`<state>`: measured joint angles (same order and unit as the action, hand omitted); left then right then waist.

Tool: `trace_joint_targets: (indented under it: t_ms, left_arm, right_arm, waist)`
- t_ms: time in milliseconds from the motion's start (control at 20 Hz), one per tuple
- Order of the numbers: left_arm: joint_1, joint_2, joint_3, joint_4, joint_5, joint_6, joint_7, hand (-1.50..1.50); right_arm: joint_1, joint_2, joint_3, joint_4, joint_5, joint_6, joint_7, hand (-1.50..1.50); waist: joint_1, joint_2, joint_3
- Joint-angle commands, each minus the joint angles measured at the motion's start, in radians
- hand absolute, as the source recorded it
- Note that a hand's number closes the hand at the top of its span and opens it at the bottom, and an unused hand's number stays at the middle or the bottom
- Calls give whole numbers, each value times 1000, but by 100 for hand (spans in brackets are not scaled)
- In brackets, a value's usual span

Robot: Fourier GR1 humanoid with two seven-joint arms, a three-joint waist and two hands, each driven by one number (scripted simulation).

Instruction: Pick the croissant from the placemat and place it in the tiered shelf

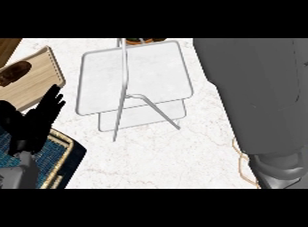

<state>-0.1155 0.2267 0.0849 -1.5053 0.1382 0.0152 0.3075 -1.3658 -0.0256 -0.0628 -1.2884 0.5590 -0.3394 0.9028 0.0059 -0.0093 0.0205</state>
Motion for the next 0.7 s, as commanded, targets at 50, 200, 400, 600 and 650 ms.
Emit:
trace_joint_targets:
  t_ms: [50,200,400,600,650]
  left_arm:
    - [92,-17,9,137,15,-31,-15,0]
    - [107,-33,-4,80,-2,5,25,0]
    - [100,-24,11,104,8,-13,16,0]
    - [110,-23,4,77,4,-18,22,0]
    - [122,-32,11,85,8,-15,6,0]
  right_arm:
    - [17,-84,-38,-18,78,-36,61,-150]
    - [33,-134,-112,-42,91,-82,75,-150]
    - [125,-183,-178,-180,29,-31,92,-150]
    - [188,-262,-263,-235,-81,51,77,-150]
    - [179,-278,-271,-252,-107,85,103,-150]
  waist:
    - [-25,9,-23]
    - [-19,7,-21]
    - [-41,4,-20]
    - [-34,5,-19]
    - [-35,4,-20]
